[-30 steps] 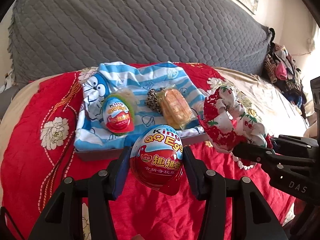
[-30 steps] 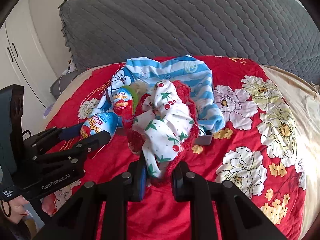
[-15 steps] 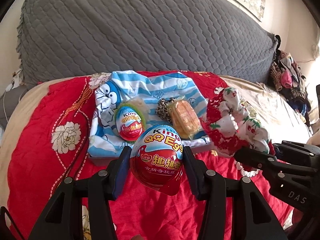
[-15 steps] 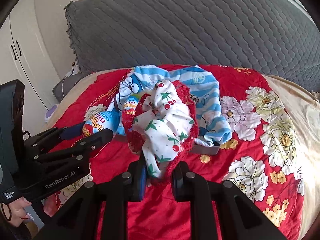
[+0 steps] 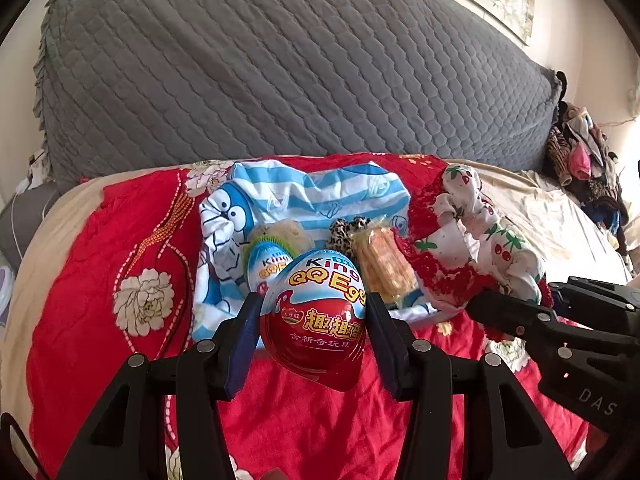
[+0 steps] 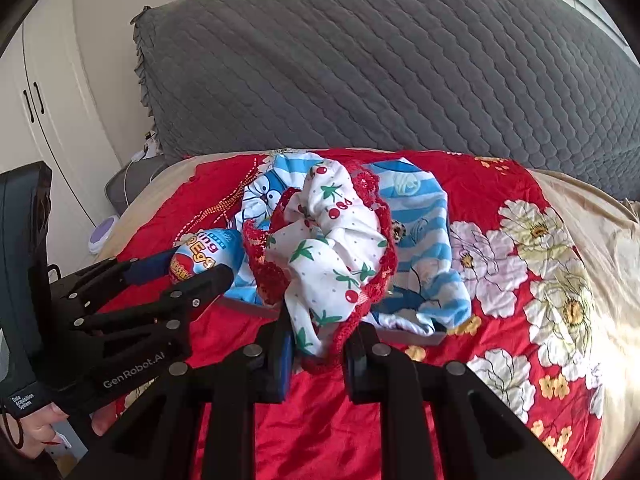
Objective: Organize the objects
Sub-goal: 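Lift the red egg with the left tool while the right tool carries the scrunchie over the tray, then lower the red egg and the scrunchie onto the shirt in the tray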
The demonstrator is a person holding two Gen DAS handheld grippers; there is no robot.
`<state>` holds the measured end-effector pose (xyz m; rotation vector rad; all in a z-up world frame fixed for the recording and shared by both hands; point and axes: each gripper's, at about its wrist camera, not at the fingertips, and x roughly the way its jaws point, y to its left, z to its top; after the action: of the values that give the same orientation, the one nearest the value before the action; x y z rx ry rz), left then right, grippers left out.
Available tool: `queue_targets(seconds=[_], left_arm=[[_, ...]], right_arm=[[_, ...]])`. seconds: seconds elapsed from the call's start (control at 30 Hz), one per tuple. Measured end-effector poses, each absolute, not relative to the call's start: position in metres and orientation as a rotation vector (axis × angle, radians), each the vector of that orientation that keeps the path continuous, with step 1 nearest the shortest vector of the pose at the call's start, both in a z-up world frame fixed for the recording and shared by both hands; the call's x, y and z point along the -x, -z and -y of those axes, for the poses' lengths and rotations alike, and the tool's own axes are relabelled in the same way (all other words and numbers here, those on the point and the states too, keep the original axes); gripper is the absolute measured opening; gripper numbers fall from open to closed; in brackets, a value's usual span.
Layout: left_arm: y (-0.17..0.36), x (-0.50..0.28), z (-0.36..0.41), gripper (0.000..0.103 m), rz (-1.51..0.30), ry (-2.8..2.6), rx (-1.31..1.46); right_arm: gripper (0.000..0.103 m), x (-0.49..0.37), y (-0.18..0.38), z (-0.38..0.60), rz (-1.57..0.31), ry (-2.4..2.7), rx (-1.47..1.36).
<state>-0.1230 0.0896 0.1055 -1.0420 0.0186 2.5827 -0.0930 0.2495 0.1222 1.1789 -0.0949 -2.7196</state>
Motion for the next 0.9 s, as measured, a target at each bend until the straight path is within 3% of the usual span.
queue_targets(seconds=[0.9], left_arm=[[-0.067, 0.224, -0.096, 0.053, -0.058, -2.617, 1.105]], right_arm=[[0.020, 0.201, -0.088, -0.246, 0.093, 2.698, -1.233]])
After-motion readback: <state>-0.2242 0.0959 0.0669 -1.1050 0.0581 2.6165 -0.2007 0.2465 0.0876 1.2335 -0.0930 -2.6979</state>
